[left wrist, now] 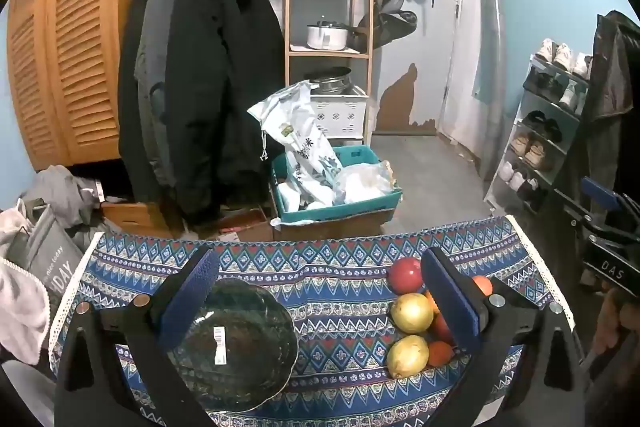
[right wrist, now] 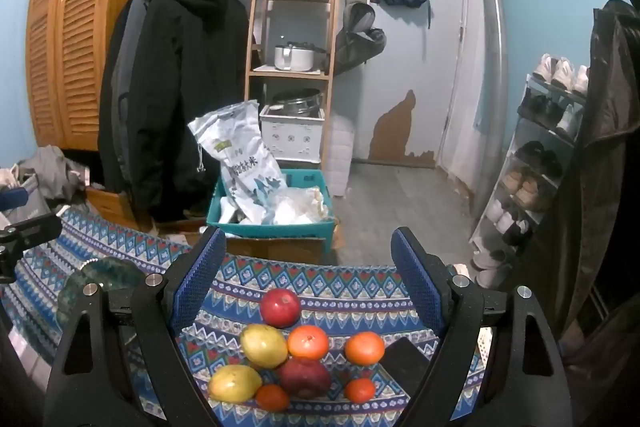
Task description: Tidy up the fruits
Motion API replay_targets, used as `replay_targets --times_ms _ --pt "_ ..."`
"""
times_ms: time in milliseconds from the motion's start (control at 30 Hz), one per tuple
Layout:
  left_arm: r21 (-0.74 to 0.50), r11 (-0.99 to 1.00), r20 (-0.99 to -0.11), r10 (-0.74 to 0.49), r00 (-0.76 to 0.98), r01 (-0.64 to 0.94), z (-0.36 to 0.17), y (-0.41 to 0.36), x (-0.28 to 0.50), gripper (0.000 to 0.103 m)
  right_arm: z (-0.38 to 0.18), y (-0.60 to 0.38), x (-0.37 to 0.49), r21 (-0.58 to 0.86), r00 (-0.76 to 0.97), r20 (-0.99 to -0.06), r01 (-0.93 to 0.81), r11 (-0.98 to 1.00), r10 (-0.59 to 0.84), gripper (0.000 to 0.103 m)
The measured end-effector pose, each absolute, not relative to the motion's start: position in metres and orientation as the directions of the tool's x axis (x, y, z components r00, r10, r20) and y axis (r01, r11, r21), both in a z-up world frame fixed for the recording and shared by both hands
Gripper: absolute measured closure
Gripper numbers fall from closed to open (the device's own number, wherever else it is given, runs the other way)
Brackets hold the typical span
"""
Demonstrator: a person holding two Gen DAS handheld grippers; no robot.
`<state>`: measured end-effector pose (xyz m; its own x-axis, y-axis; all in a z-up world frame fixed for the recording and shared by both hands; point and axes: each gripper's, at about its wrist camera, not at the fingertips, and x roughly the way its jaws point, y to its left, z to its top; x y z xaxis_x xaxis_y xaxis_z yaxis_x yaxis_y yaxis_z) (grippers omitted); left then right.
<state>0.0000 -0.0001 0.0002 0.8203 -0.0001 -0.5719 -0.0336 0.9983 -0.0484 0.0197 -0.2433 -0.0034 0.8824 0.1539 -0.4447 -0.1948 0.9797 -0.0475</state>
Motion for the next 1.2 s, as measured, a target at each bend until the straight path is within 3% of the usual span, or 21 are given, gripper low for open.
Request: replay_targets --times_ms 1200 --pt "-0.048 0.998 -0.576 -0.001 0.818 -0.032 0.0005 -0.0003 0.0001 0.001 -0.0073 -0.2433 0.0209 -0.045 0.880 -0.447 -0.198 0.979 0.158 0.020"
